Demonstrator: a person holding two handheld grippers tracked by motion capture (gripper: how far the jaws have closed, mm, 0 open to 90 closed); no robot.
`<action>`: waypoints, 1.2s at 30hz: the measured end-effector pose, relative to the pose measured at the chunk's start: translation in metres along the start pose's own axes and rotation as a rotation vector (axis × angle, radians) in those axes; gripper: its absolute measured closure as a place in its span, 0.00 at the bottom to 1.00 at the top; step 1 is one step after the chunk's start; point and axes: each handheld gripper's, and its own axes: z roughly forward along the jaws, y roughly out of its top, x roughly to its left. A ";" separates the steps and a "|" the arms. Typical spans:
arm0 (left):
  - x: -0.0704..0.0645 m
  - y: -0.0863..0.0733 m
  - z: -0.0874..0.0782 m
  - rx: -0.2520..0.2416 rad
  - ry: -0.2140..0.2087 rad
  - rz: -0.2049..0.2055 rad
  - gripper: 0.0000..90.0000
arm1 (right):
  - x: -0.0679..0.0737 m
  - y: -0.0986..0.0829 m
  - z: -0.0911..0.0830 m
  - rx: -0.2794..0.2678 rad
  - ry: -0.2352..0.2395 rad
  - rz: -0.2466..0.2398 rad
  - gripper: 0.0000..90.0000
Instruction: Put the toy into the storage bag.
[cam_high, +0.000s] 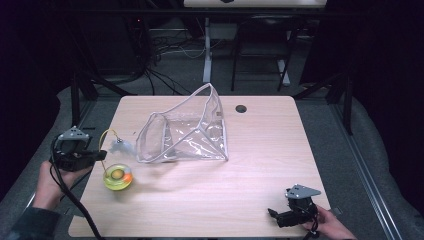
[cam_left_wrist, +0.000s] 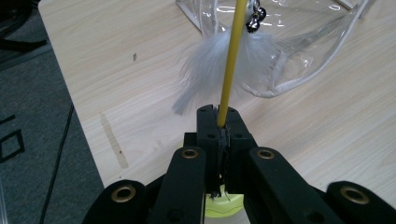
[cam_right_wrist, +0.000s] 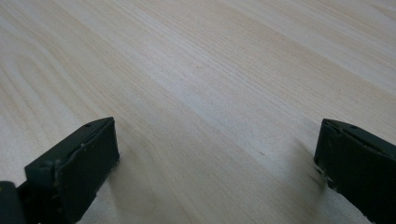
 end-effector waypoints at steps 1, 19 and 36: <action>0.000 0.000 -0.001 -0.002 0.002 0.001 0.98 | 0.000 0.000 0.000 0.000 0.000 0.000 0.00; 0.002 0.010 -0.014 -0.022 0.013 0.011 0.98 | 0.000 0.000 0.000 0.000 0.000 0.000 0.00; 0.001 0.022 -0.022 -0.068 0.024 0.010 0.98 | 0.000 0.000 0.000 0.000 0.000 0.000 0.00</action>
